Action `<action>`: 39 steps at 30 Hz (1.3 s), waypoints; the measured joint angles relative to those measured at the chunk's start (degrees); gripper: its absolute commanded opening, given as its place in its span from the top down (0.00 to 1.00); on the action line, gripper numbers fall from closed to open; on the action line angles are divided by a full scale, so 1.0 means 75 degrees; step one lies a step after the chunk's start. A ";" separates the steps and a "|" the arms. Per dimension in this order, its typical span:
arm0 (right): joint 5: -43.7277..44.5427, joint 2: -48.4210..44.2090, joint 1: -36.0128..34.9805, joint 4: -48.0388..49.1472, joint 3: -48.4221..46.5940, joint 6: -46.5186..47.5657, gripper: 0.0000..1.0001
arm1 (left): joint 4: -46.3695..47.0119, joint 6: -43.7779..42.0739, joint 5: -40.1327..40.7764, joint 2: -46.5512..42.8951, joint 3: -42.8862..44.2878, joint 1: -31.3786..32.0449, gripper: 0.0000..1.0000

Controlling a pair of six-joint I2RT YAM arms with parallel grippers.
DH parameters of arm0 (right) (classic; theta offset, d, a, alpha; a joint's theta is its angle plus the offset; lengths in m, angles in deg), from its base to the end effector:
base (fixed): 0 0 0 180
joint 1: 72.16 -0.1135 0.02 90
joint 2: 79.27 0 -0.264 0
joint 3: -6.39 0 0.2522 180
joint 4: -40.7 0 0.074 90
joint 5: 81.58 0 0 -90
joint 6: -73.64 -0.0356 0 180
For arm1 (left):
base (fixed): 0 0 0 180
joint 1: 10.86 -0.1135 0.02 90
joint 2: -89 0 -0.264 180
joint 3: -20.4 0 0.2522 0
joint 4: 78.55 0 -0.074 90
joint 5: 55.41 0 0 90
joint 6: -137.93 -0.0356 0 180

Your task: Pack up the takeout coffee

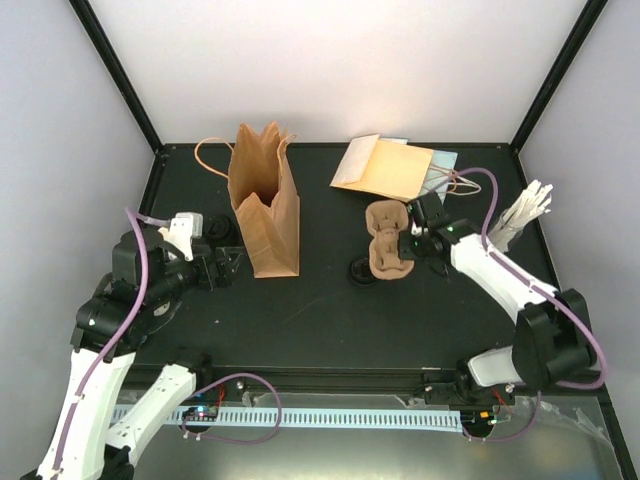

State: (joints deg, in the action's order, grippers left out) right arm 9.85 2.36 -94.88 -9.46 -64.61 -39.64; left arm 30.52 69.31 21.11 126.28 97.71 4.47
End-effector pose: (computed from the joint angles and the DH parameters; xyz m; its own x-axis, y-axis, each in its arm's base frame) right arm 0.2613 0.1085 0.2325 -0.8877 0.0566 -0.4569 -0.0262 0.9846 0.1729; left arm 0.0906 -0.0335 0.3798 -0.6252 -0.1962 -0.7554 0.2385 0.8736 -0.4243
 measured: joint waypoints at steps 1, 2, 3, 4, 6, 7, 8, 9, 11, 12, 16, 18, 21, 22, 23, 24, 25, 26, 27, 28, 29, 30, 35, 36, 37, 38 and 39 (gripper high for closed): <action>0.0020 -0.0219 0.0012 -0.0073 0.0254 -0.0026 0.84 | 0.0003 0.0000 -0.0111 -0.0026 -0.0035 0.0000 0.01; 0.0026 -0.0402 0.0015 -0.0114 0.0460 -0.0067 0.84 | -0.0006 0.0003 -0.0198 -0.0038 -0.0073 -0.0003 0.01; 0.0023 -0.0629 0.0015 -0.0157 0.0720 -0.0134 0.84 | 0.0003 0.0009 -0.0306 -0.0050 -0.0143 0.0000 0.01; 0.0009 -0.0866 0.0015 -0.0207 0.0962 -0.0192 0.83 | 0.0000 0.0026 -0.0402 -0.0061 -0.0227 0.0000 0.01; -0.0055 -0.1314 0.0020 -0.0265 0.1381 -0.0347 0.83 | -0.0012 0.0093 -0.0656 -0.0076 -0.0443 0.0000 0.01; -0.0085 -0.1536 0.0026 -0.0289 0.1565 -0.0405 0.83 | -0.0003 0.0166 -0.0845 -0.0079 -0.0600 0.0000 0.01; -0.0134 -0.1740 0.0029 -0.0300 0.1711 -0.0487 0.83 | -0.0003 0.0219 -0.0997 -0.0079 -0.0720 0.0000 0.02; -0.0207 -0.1961 0.0032 -0.0312 0.1842 -0.0548 0.83 | -0.0003 0.0294 -0.1157 -0.0085 -0.0854 0.0000 0.02; -0.0286 -0.2171 0.0032 -0.0321 0.1929 -0.0618 0.82 | -0.0012 0.0504 -0.1411 -0.0152 -0.1157 0.0029 0.03; -0.0344 -0.2267 0.0032 -0.0321 0.1961 -0.0670 0.82 | -0.0029 0.0656 -0.1460 -0.0213 -0.1323 0.0096 0.03; -0.0338 -0.2390 0.0032 -0.0321 0.2011 -0.0915 0.82 | -0.0169 0.1265 -0.1303 -0.0557 -0.1603 0.0758 0.03; -0.0230 -0.2393 0.0032 -0.0312 0.2092 -0.1070 0.82 | -0.0210 0.1597 -0.1145 -0.0787 -0.1612 0.1160 0.03; -0.0105 -0.2361 0.0035 -0.0294 0.2296 -0.1285 0.83 | -0.0178 0.2060 -0.0965 -0.1093 -0.1722 0.1699 0.03; -0.0099 -0.2328 0.0035 -0.0271 0.2361 -0.1323 0.83 | -0.0143 0.2221 -0.0933 -0.1128 -0.1859 0.1880 0.03; -0.0105 -0.2299 0.0035 -0.0254 0.2410 -0.1341 0.83 | -0.0134 0.2314 -0.0906 -0.1119 -0.1961 0.1979 0.03; -0.0160 -0.2250 0.0035 -0.0175 0.2477 -0.1341 0.83 | -0.0076 0.2445 -0.0866 -0.1102 -0.2124 0.2124 0.03; -0.0236 -0.2197 0.0035 -0.0111 0.2527 -0.1335 0.83 | -0.0038 0.2565 -0.0828 -0.1070 -0.2288 0.2264 0.02; -0.0338 -0.2139 0.0035 -0.0023 0.2579 -0.1320 0.83 | -0.0012 0.2669 -0.0799 -0.1017 -0.2419 0.2422 0.01; -0.0478 -0.2063 0.0035 0.0079 0.2632 -0.1303 0.83 | 0.0023 0.2760 -0.0775 -0.0962 -0.2506 0.2550 0.01; -0.0592 -0.1990 0.0035 0.0178 0.2675 -0.1285 0.83 | 0.0047 0.2818 -0.0740 -0.0909 -0.2550 0.2664 0.01; -0.0714 -0.1918 0.0032 0.0268 0.2704 -0.1274 0.83 | 0.0085 0.2882 -0.0691 -0.0845 -0.2565 0.2792 0.01; -0.0854 -0.1830 0.0017 0.0361 0.2722 -0.1259 0.83 | 0.0160 0.2923 -0.0662 -0.0793 -0.2565 0.2873 0.01; -0.1437 -0.1259 -0.0230 0.0941 0.2719 -0.1297 0.83 | 0.0586 0.2978 -0.0527 -0.0670 -0.2605 0.2975 0.01; -0.1492 -0.1151 -0.0323 0.1035 0.2702 -0.1326 0.83 | 0.0656 0.2975 -0.0455 -0.0673 -0.2626 0.2975 0.01; -0.1556 -0.1037 -0.0446 0.1116 0.2652 -0.1355 0.83 | 0.0729 0.2978 -0.0332 -0.0691 -0.2649 0.2975 0.01; -0.1609 -0.0956 -0.0551 0.1177 0.2602 -0.1376 0.83 | 0.0769 0.2981 -0.0233 -0.0731 -0.2669 0.2975 0.01; -0.1661 -0.0863 -0.0673 0.1250 0.2544 -0.1399 0.83 | 0.0836 0.2993 -0.0105 -0.0816 -0.2716 0.2973 0.01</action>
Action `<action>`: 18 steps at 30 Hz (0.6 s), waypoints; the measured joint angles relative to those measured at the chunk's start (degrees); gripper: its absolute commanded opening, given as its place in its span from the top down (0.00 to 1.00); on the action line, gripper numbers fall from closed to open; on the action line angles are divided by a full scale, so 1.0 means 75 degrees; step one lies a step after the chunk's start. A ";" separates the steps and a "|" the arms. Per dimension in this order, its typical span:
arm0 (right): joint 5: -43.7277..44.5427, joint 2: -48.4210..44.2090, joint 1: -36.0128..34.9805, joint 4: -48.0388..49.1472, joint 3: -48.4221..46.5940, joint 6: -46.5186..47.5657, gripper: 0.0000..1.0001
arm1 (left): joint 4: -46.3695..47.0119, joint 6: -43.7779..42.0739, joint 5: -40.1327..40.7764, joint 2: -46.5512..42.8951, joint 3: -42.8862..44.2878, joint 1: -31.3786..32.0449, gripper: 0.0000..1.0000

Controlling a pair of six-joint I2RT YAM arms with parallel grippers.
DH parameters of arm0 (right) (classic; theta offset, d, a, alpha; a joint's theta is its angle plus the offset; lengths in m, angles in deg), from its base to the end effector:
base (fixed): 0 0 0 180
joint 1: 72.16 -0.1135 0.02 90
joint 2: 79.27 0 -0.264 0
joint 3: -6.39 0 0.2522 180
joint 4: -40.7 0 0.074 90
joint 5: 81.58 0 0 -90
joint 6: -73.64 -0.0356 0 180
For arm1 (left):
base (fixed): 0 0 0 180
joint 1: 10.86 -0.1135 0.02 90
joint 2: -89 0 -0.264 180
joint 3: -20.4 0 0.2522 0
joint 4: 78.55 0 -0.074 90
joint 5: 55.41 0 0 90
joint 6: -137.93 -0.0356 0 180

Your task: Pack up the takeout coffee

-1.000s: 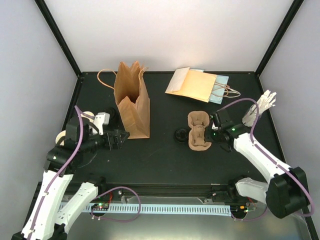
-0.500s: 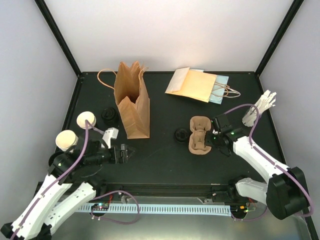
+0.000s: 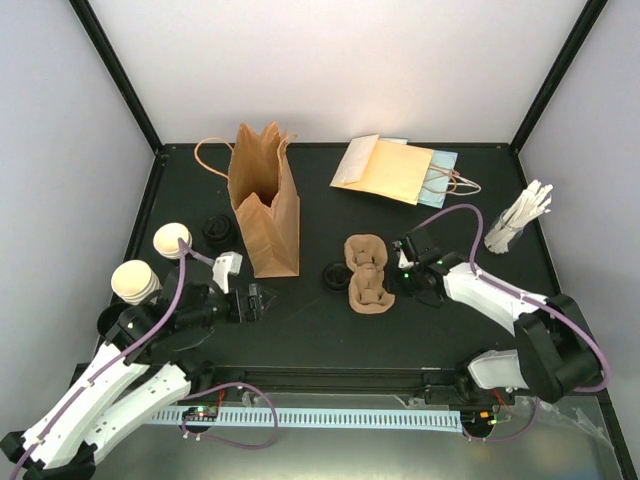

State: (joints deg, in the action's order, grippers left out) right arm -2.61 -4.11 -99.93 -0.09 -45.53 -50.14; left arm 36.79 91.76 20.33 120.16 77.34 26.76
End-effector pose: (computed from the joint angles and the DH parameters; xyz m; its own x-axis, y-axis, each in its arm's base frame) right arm 0.2020 0.1140 0.1712 -0.9567 0.1130 -0.2683 0.0006 0.9223 0.3864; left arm 0.0783 -0.0714 0.2917 -0.8736 -0.1742 -0.4545 0.1920 0.7347 -0.6506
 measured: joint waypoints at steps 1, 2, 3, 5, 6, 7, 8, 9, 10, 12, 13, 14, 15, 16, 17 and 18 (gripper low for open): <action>-0.0058 0.0105 -0.0143 0.0058 -0.0073 -0.0015 0.83 | 0.0061 0.0017 0.0082 -0.0093 -0.0055 0.0003 0.01; -0.0140 0.0207 -0.0283 0.0143 -0.0143 -0.0035 0.83 | 0.0181 0.0026 0.0189 -0.0274 -0.0192 0.0000 0.01; -0.0198 0.0268 -0.0367 0.0195 -0.0192 -0.0047 0.83 | 0.0242 0.0029 0.0251 -0.0434 -0.0291 0.0003 0.01; -0.0344 0.0353 -0.0498 0.0283 -0.0274 -0.0070 0.83 | 0.0396 0.0029 0.0312 -0.0734 -0.0501 0.0003 0.01; -0.0396 0.0376 -0.0516 0.0321 -0.0300 -0.0085 0.82 | 0.0469 0.0029 0.0309 -0.0833 -0.0597 0.0000 0.01; -0.0411 0.0379 -0.0516 0.0338 -0.0312 -0.0087 0.81 | 0.0551 0.0023 0.0300 -0.0866 -0.0670 0.0003 0.01; -0.0411 0.0379 -0.0516 0.0344 -0.0309 -0.0085 0.80 | 0.0600 0.0020 0.0291 -0.0851 -0.0702 0.0003 0.01; -0.0405 0.0379 -0.0516 0.0341 -0.0312 -0.0082 0.79 | 0.0659 0.0020 0.0265 -0.0813 -0.0734 0.0003 0.01; -0.0399 0.0379 -0.0516 0.0326 -0.0309 -0.0064 0.77 | 0.0714 0.0017 0.0201 -0.0729 -0.0746 0.0003 0.01; -0.0353 0.0376 -0.0516 0.0289 -0.0312 0.0015 0.75 | 0.0828 0.0012 0.0035 -0.0481 -0.0758 0.0003 0.01; -0.0318 0.0373 -0.0516 0.0259 -0.0309 0.0047 0.75 | 0.0903 0.0012 -0.0087 -0.0289 -0.0772 0.0003 0.02; -0.0262 0.0370 -0.0516 0.0224 -0.0309 0.0070 0.74 | 0.0979 0.0015 -0.0187 -0.0143 -0.0796 0.0006 0.02; -0.0201 0.0364 -0.0516 0.0184 -0.0306 0.0090 0.73 | 0.1105 0.0017 -0.0300 0.0038 -0.0839 0.0026 0.02; -0.0149 0.0358 -0.0516 0.0146 -0.0306 0.0108 0.72 | 0.1221 0.0026 -0.0405 0.0204 -0.0901 0.0067 0.02; -0.0076 0.0347 -0.0516 0.0096 -0.0303 0.0128 0.71 | 0.1361 0.0044 -0.0487 0.0312 -0.0985 0.0131 0.02; 0.0000 0.0326 -0.0516 0.0055 -0.0300 0.0154 0.70 | 0.1472 0.0055 -0.0533 0.0382 -0.1055 0.0207 0.02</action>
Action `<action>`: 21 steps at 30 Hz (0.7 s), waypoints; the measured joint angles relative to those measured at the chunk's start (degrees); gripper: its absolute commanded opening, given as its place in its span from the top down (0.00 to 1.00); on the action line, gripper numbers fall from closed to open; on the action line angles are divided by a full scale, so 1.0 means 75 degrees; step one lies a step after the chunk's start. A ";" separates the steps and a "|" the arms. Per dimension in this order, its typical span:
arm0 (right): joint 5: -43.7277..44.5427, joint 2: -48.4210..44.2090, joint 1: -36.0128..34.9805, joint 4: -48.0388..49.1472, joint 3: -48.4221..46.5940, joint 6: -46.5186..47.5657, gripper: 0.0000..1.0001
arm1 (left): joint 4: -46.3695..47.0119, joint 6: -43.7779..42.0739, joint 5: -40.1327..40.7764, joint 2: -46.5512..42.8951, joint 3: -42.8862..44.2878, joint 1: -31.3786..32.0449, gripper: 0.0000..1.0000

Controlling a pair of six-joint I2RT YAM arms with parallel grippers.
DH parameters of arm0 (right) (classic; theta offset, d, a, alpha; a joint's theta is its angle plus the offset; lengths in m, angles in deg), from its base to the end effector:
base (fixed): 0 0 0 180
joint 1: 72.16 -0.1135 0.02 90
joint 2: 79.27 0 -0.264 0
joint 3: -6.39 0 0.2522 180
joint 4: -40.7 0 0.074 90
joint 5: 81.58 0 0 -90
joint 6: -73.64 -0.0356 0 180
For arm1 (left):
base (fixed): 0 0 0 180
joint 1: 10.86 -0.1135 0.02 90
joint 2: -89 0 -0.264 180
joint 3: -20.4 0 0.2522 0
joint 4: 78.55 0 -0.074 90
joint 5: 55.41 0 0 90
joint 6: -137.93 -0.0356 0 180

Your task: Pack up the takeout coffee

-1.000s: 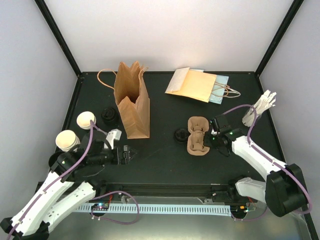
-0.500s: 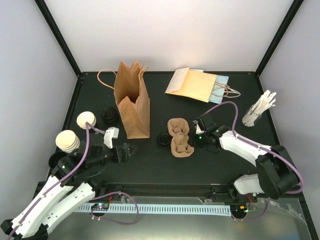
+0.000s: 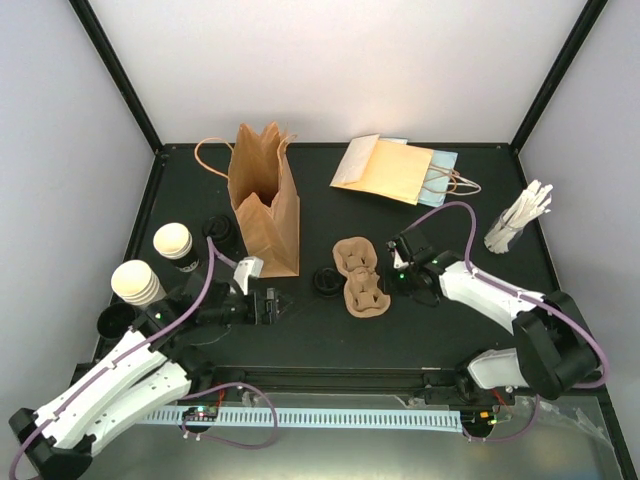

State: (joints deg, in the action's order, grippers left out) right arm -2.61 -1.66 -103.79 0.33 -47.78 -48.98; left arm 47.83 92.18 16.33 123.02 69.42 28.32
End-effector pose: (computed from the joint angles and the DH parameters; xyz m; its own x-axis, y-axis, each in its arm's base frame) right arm 0.2032 0.1331 0.1733 -0.9598 0.0303 -0.2792 -0.0822 0.9203 0.3825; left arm 0.0930 -0.0902 0.2592 -0.8976 -0.1233 -0.4232 0.2281 0.6917 -0.6853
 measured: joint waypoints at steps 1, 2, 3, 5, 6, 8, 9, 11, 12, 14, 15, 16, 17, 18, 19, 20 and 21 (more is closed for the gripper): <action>0.0064 -0.0020 0.0000 -0.0035 0.0003 0.0023 0.68 | 0.0096 0.0029 -0.0009 0.0026 -0.0067 0.0073 0.02; 0.0134 -0.0058 0.0000 -0.0082 0.0003 0.0052 0.65 | 0.0181 0.0052 -0.0012 0.0000 -0.0114 0.0152 0.02; 0.0242 -0.0117 0.0000 -0.0149 0.0006 0.0105 0.63 | 0.0277 0.0079 -0.0009 -0.0061 -0.0143 0.0213 0.02; 0.0382 -0.0233 0.0000 -0.0265 0.0006 0.0140 0.57 | 0.0507 0.0122 -0.0012 -0.0184 -0.0149 0.0309 0.02; 0.0460 -0.0306 0.0000 -0.0326 0.0006 0.0192 0.56 | 0.0592 0.0134 -0.0012 -0.0233 -0.0149 0.0338 0.02; 0.0621 -0.0455 0.0000 -0.0446 0.0003 0.0259 0.55 | 0.0784 0.0143 -0.0012 -0.0294 -0.0149 0.0379 0.02; 0.0714 -0.0525 0.0000 -0.0516 0.0003 0.0291 0.55 | 0.0863 0.0152 -0.0012 -0.0283 -0.0149 0.0396 0.02; 0.0860 -0.0615 0.0000 -0.0653 -0.0026 0.0364 0.49 | 0.0938 0.0181 -0.0009 -0.0265 -0.0152 0.0434 0.02; 0.0924 -0.0647 0.0000 -0.0749 -0.0070 0.0399 0.48 | 0.0976 0.0187 -0.0012 -0.0268 -0.0152 0.0449 0.02; 0.1058 -0.0702 0.0000 -0.0918 -0.0195 0.0516 0.43 | 0.0994 0.0192 -0.0003 -0.0271 -0.0152 0.0490 0.02; 0.1102 -0.0731 0.0000 -0.0973 -0.0256 0.0542 0.42 | 0.0991 0.0189 -0.0003 -0.0271 -0.0152 0.0490 0.02; 0.1145 -0.0781 0.0000 -0.1003 -0.0306 0.0583 0.39 | 0.0991 0.0189 0.0003 -0.0280 -0.0152 0.0495 0.02; 0.1177 -0.0845 0.0000 -0.1043 -0.0356 0.0618 0.37 | 0.0991 0.0189 0.0020 -0.0289 -0.0152 0.0495 0.02; 0.1204 -0.0918 0.0000 -0.1087 -0.0399 0.0650 0.34 | 0.0988 0.0187 0.0029 -0.0297 -0.0152 0.0495 0.02; 0.1209 -0.1014 0.0000 -0.1119 -0.0440 0.0723 0.30 | 0.0979 0.0187 0.0041 -0.0309 -0.0152 0.0495 0.02; 0.1209 -0.1070 0.0000 -0.1148 -0.0472 0.0729 0.17 | 0.0976 0.0187 0.0058 -0.0329 -0.0152 0.0495 0.02; 0.1204 -0.1131 0.0000 -0.1189 -0.0530 0.0778 0.05 | 0.0976 0.0187 0.0073 -0.0341 -0.0152 0.0495 0.02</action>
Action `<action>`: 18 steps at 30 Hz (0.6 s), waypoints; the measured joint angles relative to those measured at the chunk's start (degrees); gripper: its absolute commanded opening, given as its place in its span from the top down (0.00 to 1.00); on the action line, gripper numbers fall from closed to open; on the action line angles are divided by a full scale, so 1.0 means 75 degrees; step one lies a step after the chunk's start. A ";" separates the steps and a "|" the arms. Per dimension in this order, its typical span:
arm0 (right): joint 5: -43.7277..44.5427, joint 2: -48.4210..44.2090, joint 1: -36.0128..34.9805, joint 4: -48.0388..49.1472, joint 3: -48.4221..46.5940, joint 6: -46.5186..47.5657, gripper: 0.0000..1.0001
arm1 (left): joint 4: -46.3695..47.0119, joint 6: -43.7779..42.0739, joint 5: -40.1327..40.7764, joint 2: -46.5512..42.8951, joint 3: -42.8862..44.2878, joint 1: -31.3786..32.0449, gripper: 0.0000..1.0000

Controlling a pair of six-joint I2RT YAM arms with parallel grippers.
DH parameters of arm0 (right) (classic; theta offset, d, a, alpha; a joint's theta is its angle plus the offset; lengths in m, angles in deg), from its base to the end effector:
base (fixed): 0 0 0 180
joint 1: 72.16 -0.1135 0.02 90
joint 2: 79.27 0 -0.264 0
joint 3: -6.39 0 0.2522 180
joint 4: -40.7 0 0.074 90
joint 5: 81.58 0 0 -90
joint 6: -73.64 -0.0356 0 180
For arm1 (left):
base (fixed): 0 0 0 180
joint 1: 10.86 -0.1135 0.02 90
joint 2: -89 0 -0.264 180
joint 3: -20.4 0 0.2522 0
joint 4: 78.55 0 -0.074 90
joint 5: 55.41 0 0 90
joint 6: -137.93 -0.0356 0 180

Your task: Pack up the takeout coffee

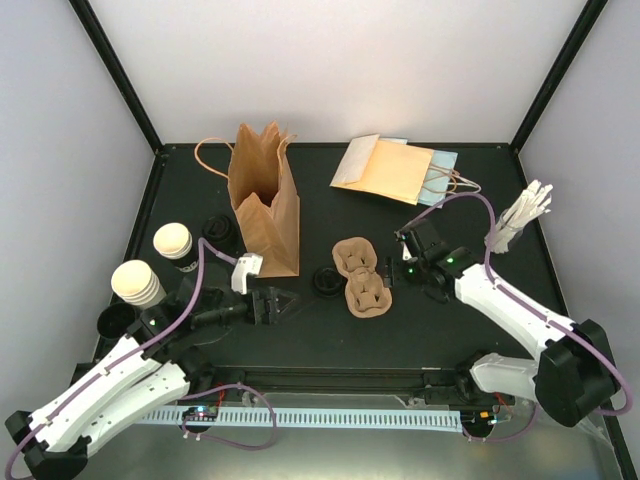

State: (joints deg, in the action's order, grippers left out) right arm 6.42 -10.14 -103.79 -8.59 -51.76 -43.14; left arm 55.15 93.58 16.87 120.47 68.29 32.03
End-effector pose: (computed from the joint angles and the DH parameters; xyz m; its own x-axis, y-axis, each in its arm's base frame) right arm 0.1934 0.1206 0.2170 -0.9029 -0.0272 -0.4291 -0.1479 0.9568 0.2505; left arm 0.0881 -0.0966 0.2689 -0.8570 -0.1336 -0.4977 0.3273 0.6048 -0.7260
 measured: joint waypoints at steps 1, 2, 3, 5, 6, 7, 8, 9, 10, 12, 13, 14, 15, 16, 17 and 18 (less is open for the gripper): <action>-0.0006 -0.0032 0.0000 -0.0020 -0.0061 0.0000 0.01 | 0.0000 -0.0003 0.0020 -0.0017 0.0000 0.0000 0.02; -0.0003 -0.0047 0.0000 -0.0061 -0.0140 0.0017 0.00 | -0.0003 -0.0003 0.0026 -0.0032 0.0000 0.0000 0.02; -0.0006 -0.0047 0.0000 -0.0085 -0.0224 0.0052 0.00 | -0.0009 -0.0003 0.0052 -0.0044 0.0000 0.0000 0.02; 0.0017 -0.0047 0.0000 -0.0134 -0.0370 0.0093 0.00 | -0.0012 -0.0009 0.0087 -0.0050 0.0003 0.0000 0.01; 0.0041 -0.0047 0.0000 -0.0152 -0.0428 0.0102 0.00 | -0.0026 -0.0017 0.0105 -0.0050 0.0003 0.0000 0.01; 0.0061 -0.0047 0.0000 -0.0195 -0.0495 0.0105 0.00 | -0.0035 -0.0032 0.0122 -0.0055 0.0003 0.0000 0.01; 0.0073 -0.0050 0.0000 -0.0227 -0.0542 0.0108 0.00 | -0.0050 -0.0055 0.0137 -0.0082 0.0003 0.0000 0.01; 0.0079 -0.0047 0.0000 -0.0265 -0.0583 0.0114 0.00 | -0.0064 -0.0067 0.0154 -0.0102 0.0003 0.0000 0.01; 0.0079 -0.0050 0.0000 -0.0294 -0.0609 0.0125 0.00 | -0.0070 -0.0082 0.0166 -0.0146 0.0003 0.0000 0.01; 0.0061 -0.0082 0.0000 -0.0350 -0.0621 0.0137 0.00 | -0.0082 -0.0093 0.0201 -0.0224 0.0003 0.0000 0.01; 0.0041 -0.0102 0.0000 -0.0385 -0.0618 0.0137 0.00 | -0.0076 -0.0099 0.0221 -0.0262 0.0003 0.0000 0.01; 0.0015 -0.0125 -0.0017 -0.0414 -0.0621 0.0137 0.00 | -0.0070 -0.0105 0.0233 -0.0294 0.0003 0.0000 0.01; -0.0003 -0.0146 -0.0044 -0.0434 -0.0621 0.0137 0.00 | -0.0067 -0.0111 0.0242 -0.0306 0.0003 0.0000 0.01; -0.0003 -0.0163 -0.0096 -0.0452 -0.0621 0.0134 0.00 | -0.0061 -0.0114 0.0245 -0.0309 0.0003 0.0000 0.01; 0.0017 -0.0169 -0.0198 -0.0469 -0.0621 0.0128 0.00 | -0.0061 -0.0111 0.0251 -0.0306 0.0000 0.0000 0.01; 0.0055 -0.0169 -0.0358 -0.0478 -0.0621 0.0119 0.00 | -0.0055 -0.0111 0.0251 -0.0309 -0.0003 0.0000 0.01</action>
State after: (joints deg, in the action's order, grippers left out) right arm 6.83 -11.41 -106.48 -12.17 -56.41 -42.25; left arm 54.74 92.75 18.75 118.15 68.26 32.03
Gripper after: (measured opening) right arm 0.999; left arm 0.988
